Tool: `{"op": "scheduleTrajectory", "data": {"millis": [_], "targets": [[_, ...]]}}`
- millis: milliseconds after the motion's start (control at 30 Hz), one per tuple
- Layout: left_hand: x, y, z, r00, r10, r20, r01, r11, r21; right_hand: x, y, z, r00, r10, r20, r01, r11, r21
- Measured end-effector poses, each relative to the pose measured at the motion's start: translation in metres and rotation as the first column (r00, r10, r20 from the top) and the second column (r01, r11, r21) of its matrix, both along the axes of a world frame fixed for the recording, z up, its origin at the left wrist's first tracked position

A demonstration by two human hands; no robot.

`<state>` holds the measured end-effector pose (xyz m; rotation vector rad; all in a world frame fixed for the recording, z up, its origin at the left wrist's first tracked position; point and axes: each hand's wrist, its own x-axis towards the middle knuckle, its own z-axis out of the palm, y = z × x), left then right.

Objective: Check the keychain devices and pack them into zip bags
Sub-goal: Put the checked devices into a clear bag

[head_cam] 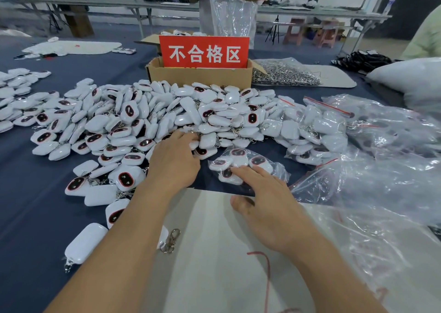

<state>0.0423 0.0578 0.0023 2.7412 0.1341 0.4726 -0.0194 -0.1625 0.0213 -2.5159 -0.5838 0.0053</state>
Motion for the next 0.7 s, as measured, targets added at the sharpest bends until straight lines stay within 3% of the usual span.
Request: {"op": "scheduleTrajectory", "data": {"millis": [133, 233, 333, 433, 500, 600, 700], "targets": [[-0.002, -0.003, 0.005, 0.982, 0.161, 0.103, -0.158, 0.987, -0.037, -0.001, 0.001, -0.001, 0.998, -0.059, -0.036, 0.063, 0.990, 0.123], [-0.015, -0.016, 0.021, 0.953, 0.218, 0.209, -0.113, 0.900, -0.421, -0.001, 0.003, -0.002, 0.976, -0.215, -0.020, 0.208, 0.913, 0.350], [-0.027, -0.036, 0.036, 0.985, -0.119, 0.121, 0.170, 0.672, -0.720, 0.001, -0.001, 0.001, 0.952, -0.305, -0.025, 0.268, 0.794, 0.546], [-0.034, -0.052, 0.040, 0.877, -0.474, 0.079, 0.351, 0.521, -0.778, 0.003, -0.004, 0.003, 0.970, -0.181, -0.165, 0.244, 0.669, 0.702], [-0.035, -0.058, 0.038, 0.815, -0.575, 0.080, 0.397, 0.450, -0.800, 0.005, -0.006, 0.004, 0.964, -0.115, -0.240, 0.256, 0.647, 0.718], [-0.035, -0.060, 0.036, 0.816, -0.568, 0.108, 0.424, 0.460, -0.780, 0.009, -0.009, 0.006, 0.928, -0.038, -0.370, 0.314, 0.615, 0.723], [-0.033, -0.061, 0.034, 0.903, -0.412, 0.122, 0.362, 0.575, -0.733, 0.011, -0.011, 0.007, 0.895, -0.028, -0.445, 0.370, 0.603, 0.706]]}}
